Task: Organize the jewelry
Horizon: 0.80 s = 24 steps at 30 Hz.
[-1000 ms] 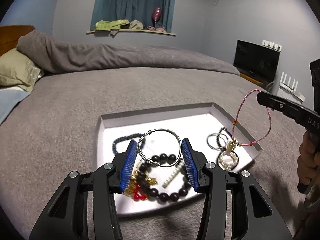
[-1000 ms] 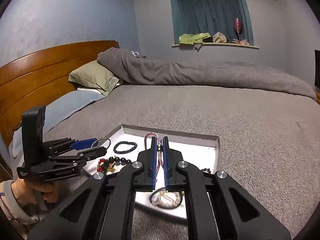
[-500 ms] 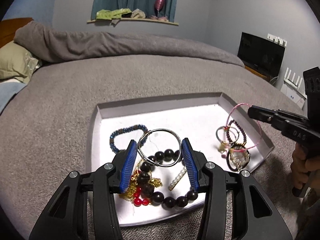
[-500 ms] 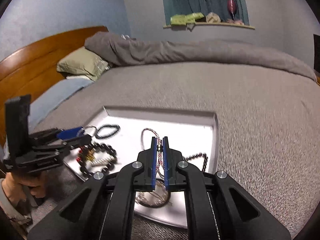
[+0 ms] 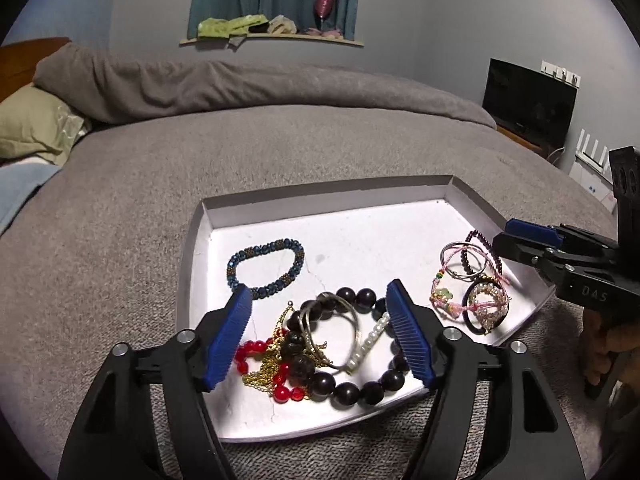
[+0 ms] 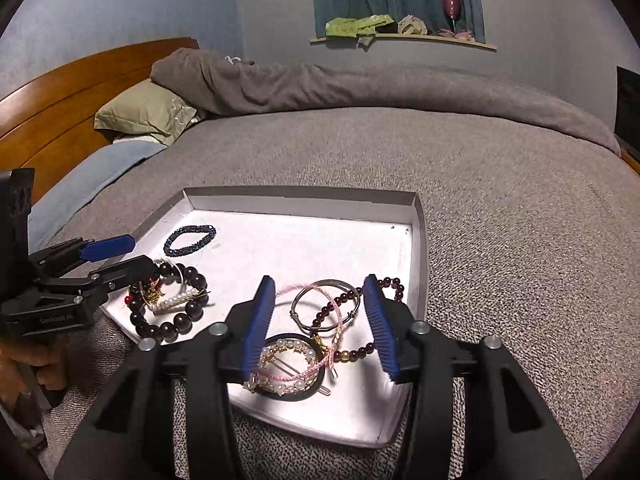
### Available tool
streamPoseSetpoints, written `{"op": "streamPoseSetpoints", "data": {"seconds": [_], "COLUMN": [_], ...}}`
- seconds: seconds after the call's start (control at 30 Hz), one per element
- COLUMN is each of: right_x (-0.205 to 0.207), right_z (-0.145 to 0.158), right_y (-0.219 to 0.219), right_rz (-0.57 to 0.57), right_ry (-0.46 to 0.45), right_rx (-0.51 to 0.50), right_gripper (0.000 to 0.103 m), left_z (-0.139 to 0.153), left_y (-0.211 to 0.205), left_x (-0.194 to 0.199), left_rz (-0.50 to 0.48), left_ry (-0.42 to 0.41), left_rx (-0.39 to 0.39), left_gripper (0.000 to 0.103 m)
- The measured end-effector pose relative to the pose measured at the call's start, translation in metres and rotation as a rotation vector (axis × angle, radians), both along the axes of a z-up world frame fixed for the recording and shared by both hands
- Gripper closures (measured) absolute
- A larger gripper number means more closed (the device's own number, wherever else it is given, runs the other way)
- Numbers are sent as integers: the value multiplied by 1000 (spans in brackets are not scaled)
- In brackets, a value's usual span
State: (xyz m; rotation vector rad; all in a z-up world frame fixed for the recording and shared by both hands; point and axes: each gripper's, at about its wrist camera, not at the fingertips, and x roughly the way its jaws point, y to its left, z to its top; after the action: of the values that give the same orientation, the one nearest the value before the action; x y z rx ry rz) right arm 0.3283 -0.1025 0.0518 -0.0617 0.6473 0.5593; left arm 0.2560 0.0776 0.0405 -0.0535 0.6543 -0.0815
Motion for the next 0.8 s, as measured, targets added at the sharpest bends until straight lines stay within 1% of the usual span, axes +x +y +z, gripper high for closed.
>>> {"op": "streamPoseSetpoints", "data": {"seconds": [0.07, 0.1, 0.17, 0.33, 0.43, 0.5, 0.57, 0.67, 0.8], "right_x": [-3, -5, -11, -28, -35, -39, -44, -54, -66], "right_z": [2, 3, 4, 10, 14, 17, 18, 17, 16], "right_y": [-4, -5, -7, -10, -12, -15, -18, -21, -26], "right_rz": [-3, -5, -5, -17, -26, -30, -34, -42, -50], "right_ry": [-12, -18, -29, -80, -97, -106, -107, -108, -106], "right_rx": [6, 11, 16, 19, 36, 57, 71, 83, 87], "right_gripper": [46, 44, 36, 23, 14, 11, 6, 6, 6], "left_z": [2, 3, 5, 12, 16, 18, 18, 17, 16], "left_y": [-1, -1, -2, -3, -4, -4, -4, -6, -10], "left_x": [-3, -5, -10, -24, -35, -43, -51, -64, -79], "left_rz": [4, 7, 9, 21, 32, 42, 57, 70, 81], "left_ry": [-10, -16, -34, -73, -92, -103, -109, -126, -138], "left_rx": [-2, -4, -8, -12, -15, -22, -38, -60, -60], "left_gripper": [28, 26, 24, 13, 9, 8, 7, 6, 5]}}
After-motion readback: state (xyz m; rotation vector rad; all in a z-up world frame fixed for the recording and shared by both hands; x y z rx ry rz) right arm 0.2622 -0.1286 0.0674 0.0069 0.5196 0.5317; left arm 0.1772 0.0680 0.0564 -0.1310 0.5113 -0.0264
